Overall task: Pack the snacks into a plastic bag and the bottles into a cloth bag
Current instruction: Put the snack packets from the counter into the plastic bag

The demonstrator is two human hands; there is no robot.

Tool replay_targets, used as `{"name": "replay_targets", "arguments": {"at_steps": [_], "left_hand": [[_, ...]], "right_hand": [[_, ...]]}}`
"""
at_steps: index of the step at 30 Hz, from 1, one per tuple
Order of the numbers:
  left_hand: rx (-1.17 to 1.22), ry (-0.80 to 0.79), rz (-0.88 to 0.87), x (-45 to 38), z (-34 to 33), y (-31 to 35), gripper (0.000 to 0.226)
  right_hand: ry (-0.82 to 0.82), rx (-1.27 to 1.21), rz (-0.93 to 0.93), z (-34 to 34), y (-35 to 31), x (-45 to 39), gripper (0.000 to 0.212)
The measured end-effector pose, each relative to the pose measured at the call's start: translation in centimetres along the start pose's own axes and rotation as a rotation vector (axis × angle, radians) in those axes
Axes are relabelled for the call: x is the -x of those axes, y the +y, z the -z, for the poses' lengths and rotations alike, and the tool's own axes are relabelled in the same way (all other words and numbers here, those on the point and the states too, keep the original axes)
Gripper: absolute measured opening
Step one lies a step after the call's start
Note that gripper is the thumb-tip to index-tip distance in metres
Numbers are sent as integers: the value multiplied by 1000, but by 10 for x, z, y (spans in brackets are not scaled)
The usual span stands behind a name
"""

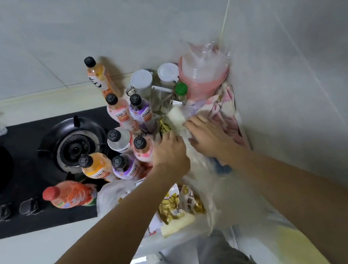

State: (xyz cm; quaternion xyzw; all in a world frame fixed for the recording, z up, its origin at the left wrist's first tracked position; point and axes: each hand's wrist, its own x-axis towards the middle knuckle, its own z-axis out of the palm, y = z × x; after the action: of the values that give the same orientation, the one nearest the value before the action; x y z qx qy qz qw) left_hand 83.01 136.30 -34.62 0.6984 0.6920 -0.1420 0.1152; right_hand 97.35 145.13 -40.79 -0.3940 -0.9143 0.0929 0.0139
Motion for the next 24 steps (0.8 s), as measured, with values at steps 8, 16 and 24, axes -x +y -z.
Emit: {"name": "replay_targets", "arguments": {"at_steps": [8,16,24], "left_hand": [[-208,-293,172,-64,6,-12,51],[-331,-533,190,-93,-10,-13,38],[-339,-521,211,-99,-27,-14,41]], "right_hand": [[-98,-62,55,-37,-5,-29,66],[99,-136,44,-64,1,-45,45],[283,-241,39,-76,-5,-58,12]]}}
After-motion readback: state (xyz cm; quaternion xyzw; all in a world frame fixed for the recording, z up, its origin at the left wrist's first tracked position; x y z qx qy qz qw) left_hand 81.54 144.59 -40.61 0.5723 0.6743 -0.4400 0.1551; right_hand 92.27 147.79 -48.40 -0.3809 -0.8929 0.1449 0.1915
